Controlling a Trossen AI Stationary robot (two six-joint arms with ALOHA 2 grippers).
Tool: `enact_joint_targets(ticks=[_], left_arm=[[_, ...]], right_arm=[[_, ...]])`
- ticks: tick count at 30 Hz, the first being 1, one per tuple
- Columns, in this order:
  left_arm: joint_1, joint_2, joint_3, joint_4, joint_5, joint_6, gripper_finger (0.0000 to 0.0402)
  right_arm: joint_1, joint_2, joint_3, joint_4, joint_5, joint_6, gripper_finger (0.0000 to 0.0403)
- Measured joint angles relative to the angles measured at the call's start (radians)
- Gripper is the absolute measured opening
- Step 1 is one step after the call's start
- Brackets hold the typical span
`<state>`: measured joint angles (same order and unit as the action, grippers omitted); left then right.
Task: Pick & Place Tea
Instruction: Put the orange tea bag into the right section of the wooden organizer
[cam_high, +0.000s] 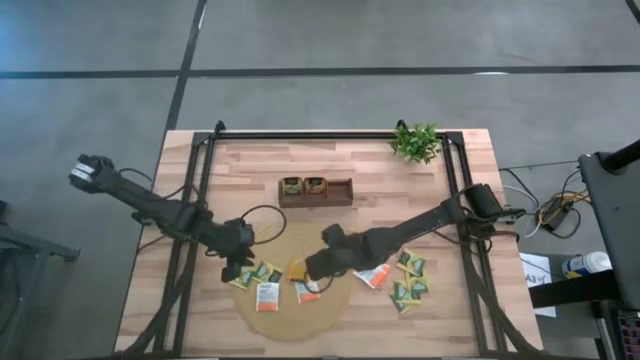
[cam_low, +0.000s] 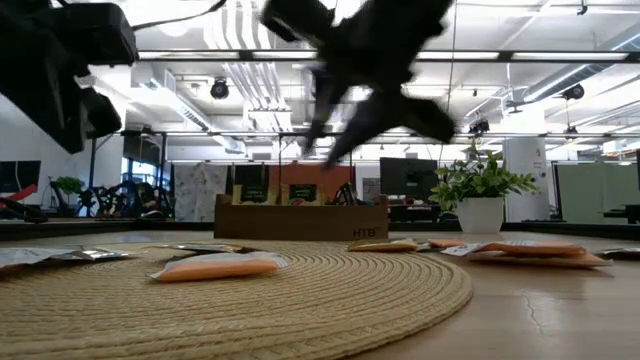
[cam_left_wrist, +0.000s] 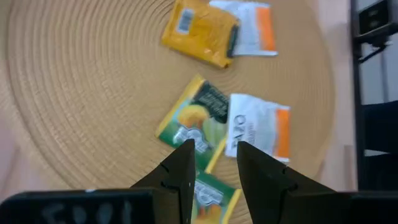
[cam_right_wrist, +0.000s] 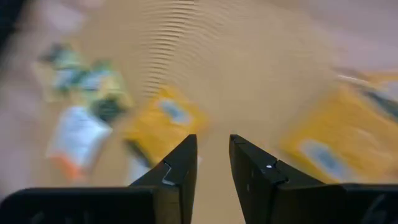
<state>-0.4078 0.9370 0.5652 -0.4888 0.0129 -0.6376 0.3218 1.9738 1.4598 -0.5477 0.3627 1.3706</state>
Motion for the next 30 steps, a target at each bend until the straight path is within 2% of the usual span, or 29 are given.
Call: enact_joint_targets(ticks=[5, 8, 13, 19, 23, 27, 30], left_arm=[[-0.004, -0.001, 0.0, 0.027, -0.015, 0.008, 0.0113], [-0.004, 0.001, 0.0, 0.044, -0.016, 0.013, 0.0113], [0.003, 0.023, 0.0, 0.158, -0.015, 0.07, 0.0113], [0.044, 0.115, 0.0, 0.362, -0.014, 0.123, 0.0113], [0.092, 0.219, 0.001, 0.531, 0.064, 0.119, 0.0113], [0.15, 0.339, 0.001, 0.733, 0.198, 0.049, 0.0113], [0.186, 0.424, 0.016, 0.834, 0.249, -0.016, 0.0113]], right_arm=[[0.05, -0.003, 0.071, -0.315, 0.016, 0.172, 0.0084], [0.08, -0.003, 0.075, -0.4, -0.04, 0.273, 0.0085], [0.143, -0.004, 0.071, -0.461, -0.158, 0.398, 0.009], [0.25, -0.004, 0.066, -0.51, -0.18, 0.599, 0.0083], [0.312, -0.004, 0.054, -0.517, -0.179, 0.672, 0.0074], [0.351, -0.006, 0.029, -0.516, -0.121, 0.7, 0.0068], [0.361, -0.016, -0.013, -0.483, -0.101, 0.702, 0.0061]])
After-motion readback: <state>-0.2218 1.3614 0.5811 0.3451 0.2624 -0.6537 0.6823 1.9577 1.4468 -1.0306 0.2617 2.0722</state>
